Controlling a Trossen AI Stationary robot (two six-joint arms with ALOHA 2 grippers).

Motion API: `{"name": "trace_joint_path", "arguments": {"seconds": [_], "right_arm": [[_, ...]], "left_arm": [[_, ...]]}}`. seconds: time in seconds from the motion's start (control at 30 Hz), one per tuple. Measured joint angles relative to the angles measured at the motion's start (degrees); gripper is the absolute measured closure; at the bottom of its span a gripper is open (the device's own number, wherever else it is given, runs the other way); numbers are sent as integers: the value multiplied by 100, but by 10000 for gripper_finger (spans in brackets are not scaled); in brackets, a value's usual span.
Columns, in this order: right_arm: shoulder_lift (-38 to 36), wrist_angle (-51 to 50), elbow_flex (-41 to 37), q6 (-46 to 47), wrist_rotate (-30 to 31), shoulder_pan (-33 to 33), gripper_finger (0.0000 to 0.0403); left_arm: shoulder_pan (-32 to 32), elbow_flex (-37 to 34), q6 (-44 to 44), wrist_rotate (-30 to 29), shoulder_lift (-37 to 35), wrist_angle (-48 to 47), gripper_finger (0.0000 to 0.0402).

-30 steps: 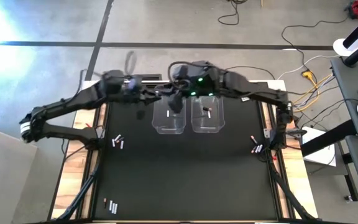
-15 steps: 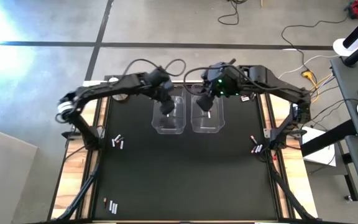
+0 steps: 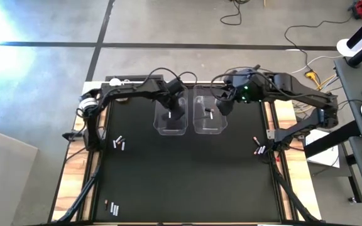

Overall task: Sort batteries
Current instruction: Put the white battery into the left transparent bin

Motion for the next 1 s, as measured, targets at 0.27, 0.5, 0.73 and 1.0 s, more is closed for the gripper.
{"name": "trace_joint_path", "arguments": {"seconds": [0.27,0.5,0.73,1.0], "right_arm": [[-296,161,-560,450,-4,2,208],[-233,148,-568,640,-4,2,207],[-200,149,-566,723,-21,2,207],[-193,-330,-559,425,-479,2,202]], "left_arm": [[-114,-88,687,-237,448,-22,382],[-128,-67,871,-237,598,-11,381],[-138,-65,920,-60,679,-8,376],[-139,-69,920,-48,679,-22,371]]}}
